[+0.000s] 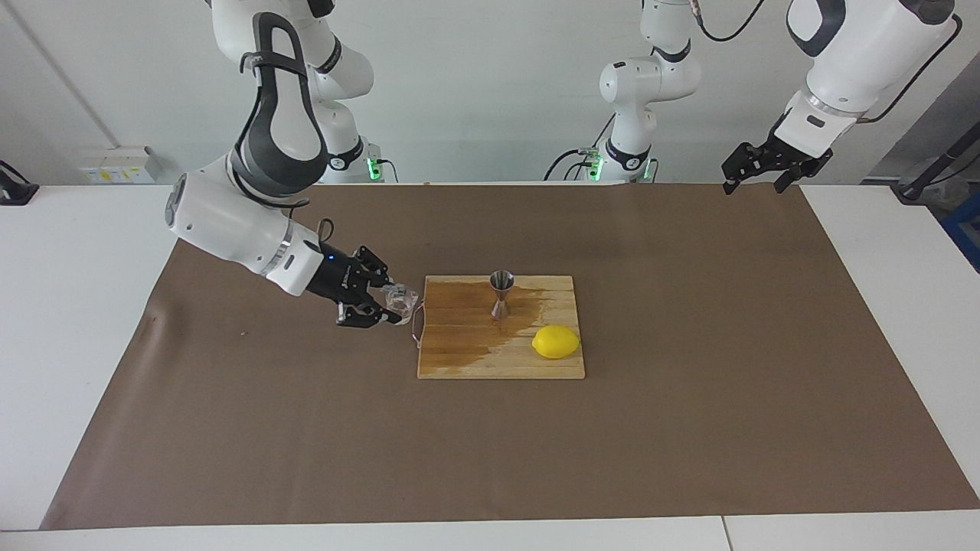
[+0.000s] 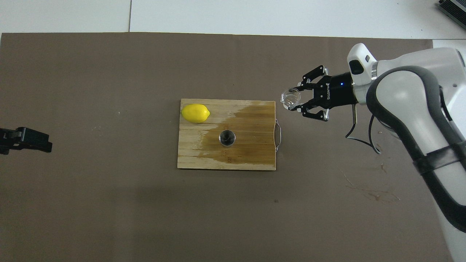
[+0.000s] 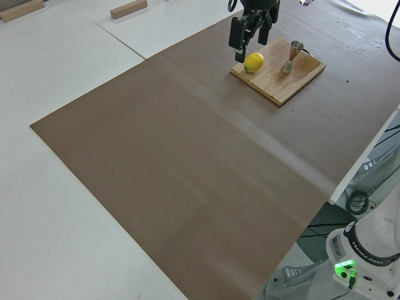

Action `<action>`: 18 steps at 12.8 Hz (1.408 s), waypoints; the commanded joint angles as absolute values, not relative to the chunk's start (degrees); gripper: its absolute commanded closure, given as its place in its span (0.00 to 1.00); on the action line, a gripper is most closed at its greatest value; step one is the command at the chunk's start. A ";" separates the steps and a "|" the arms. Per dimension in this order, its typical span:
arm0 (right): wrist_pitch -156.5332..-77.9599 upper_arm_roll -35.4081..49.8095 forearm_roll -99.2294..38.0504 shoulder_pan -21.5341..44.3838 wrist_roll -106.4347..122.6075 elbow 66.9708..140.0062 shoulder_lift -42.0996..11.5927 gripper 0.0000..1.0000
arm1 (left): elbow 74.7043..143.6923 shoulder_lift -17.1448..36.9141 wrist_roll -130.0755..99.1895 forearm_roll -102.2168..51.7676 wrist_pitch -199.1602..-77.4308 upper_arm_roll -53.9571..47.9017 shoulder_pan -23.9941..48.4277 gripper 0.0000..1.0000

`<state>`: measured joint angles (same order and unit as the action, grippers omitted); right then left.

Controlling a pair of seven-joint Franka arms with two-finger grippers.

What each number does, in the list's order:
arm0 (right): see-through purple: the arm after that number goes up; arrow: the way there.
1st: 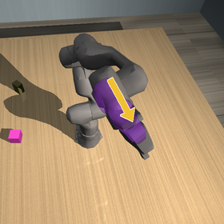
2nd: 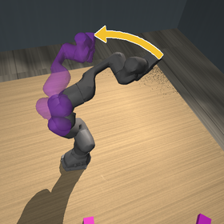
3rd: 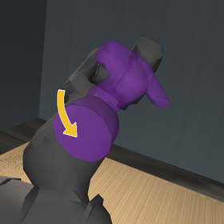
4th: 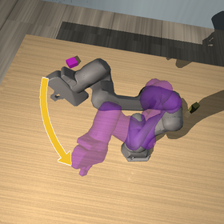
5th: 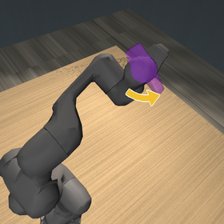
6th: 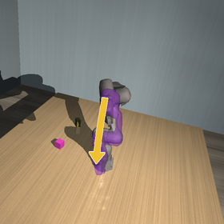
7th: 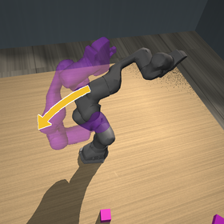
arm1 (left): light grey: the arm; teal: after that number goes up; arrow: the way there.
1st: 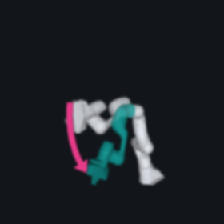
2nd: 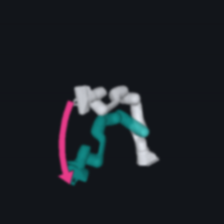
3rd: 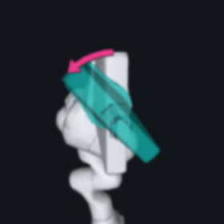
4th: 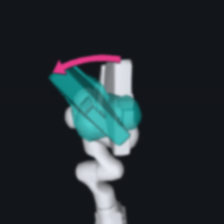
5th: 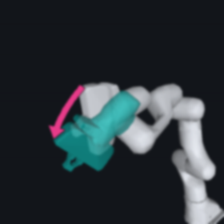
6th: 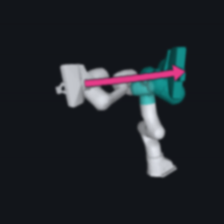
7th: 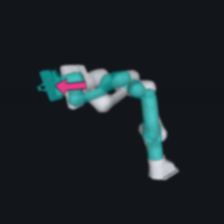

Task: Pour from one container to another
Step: 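Lift the clear glass with the right gripper toward the metal cup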

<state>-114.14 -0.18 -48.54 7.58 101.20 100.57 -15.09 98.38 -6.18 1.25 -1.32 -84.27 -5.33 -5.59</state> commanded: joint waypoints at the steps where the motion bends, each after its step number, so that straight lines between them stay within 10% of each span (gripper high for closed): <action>1: -117.59 -0.53 -48.69 11.67 100.72 106.34 -10.56 0.95 | 100.20 -8.17 2.20 1.92 -82.44 -6.15 -6.16 0.00; 18: -126.47 -0.79 -38.59 24.35 86.57 115.05 -5.19 1.00 | 99.58 -7.73 1.23 1.41 -88.77 -6.06 -6.06 0.00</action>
